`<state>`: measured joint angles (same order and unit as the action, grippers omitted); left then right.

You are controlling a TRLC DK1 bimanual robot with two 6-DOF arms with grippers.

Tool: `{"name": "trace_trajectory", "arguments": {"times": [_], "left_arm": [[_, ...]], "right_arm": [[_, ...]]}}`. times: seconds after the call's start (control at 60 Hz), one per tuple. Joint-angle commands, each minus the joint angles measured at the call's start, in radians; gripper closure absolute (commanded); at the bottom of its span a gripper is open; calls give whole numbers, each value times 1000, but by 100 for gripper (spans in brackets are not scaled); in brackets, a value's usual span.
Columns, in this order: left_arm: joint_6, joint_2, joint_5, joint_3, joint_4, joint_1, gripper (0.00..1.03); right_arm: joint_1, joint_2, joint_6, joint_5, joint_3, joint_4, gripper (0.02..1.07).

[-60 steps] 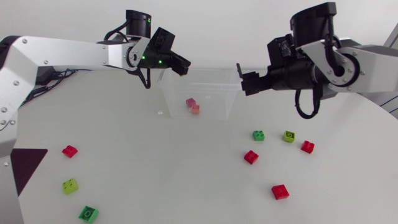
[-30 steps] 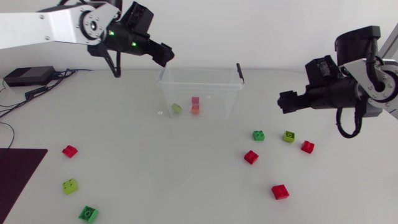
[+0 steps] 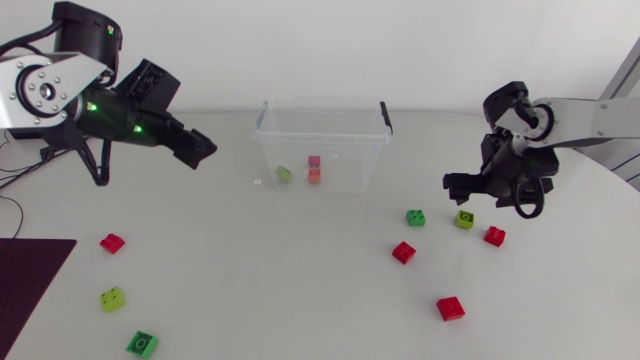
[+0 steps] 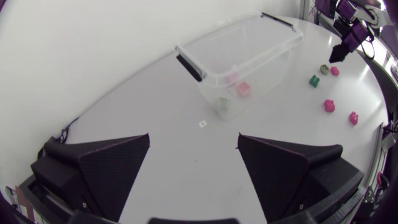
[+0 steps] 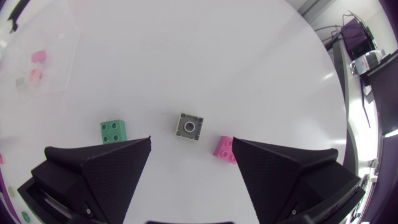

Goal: Pick up the duplo bricks and place them in the container

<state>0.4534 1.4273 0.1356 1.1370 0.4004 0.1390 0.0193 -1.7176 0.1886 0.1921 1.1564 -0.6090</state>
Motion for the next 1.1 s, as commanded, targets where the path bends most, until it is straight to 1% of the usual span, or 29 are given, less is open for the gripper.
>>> {"name": "trace_trajectory", "arguments": {"times": [0.0, 0.05, 0.083, 0.133, 0.233, 0.317, 0.35, 0.45, 0.55, 0.567, 0.583, 0.6, 0.617, 0.633, 0.667, 0.7, 0.733, 0.783, 0.85, 0.883, 0.967, 1.05, 1.083], "left_arm": [[44, -38, -10, -77, 23, -15, 5], [53, -54, -21, -114, 25, -19, 5], [56, -62, -22, -128, 26, -22, 5], [60, -82, -25, -161, 34, -39, 5], [68, -102, -33, -203, 63, -47, 5], [74, -128, -39, -241, 84, -65, 5], [76, -137, -48, -258, 101, -68, 5], [79, -149, -59, -283, 126, -82, 5], [84, -154, -73, -304, 183, -99, 5], [85, -154, -73, -307, 196, -101, 5], [85, -154, -73, -309, 198, -102, 5], [85, -154, -73, -315, 216, -105, 5], [85, -156, -73, -316, 221, -105, 5], [85, -156, -73, -326, 232, -105, 5], [85, -157, -76, -336, 244, -105, 5], [85, -157, -82, -342, 255, -105, 5], [85, -156, -82, -345, 264, -105, 5], [84, -153, -82, -347, 290, -107, 5], [84, -134, -99, -352, 351, -107, 6], [84, -131, -100, -355, 370, -108, 6], [90, -122, -134, -362, 417, -119, 6], [111, -120, -139, -368, 469, -116, 6], [113, -111, -139, -370, 506, -108, 6]], "right_arm": [[-13, -100, 100, 10, 69, -44, 20], [-24, -148, 114, 0, 104, -49, 28], [-33, -177, 127, -3, 127, -48, 31], [-39, -209, 140, -3, 152, -49, 31], [-45, -249, 166, -8, 186, -63, 31], [-42, -275, 183, -13, 204, -92, 31], [-42, -287, 189, -29, 212, -103, 31], [-41, -315, 193, -39, 221, -110, 31], [-41, -335, 199, -54, 221, -115, 31], [-41, -341, 201, -60, 221, -115, 34], [-42, -341, 201, -60, 221, -115, 34], [-44, -347, 201, -62, 221, -112, 38], [-44, -349, 201, -62, 221, -110, 40], [-44, -353, 201, -62, 224, -104, 47], [-45, -359, 199, -60, 226, -98, 58], [-47, -362, 199, -60, 227, -95, 62], [-47, -364, 198, -60, 226, -94, 69], [-48, -361, 196, -60, 224, -89, 81], [-45, -347, 196, -54, 209, -83, 81], [-44, -338, 196, -54, 201, -77, 81], [-39, -307, 195, -48, 180, -60, 82], [-33, -278, 195, -40, 166, -48, 82], [-28, -263, 195, -25, 160, -41, 82]]}}
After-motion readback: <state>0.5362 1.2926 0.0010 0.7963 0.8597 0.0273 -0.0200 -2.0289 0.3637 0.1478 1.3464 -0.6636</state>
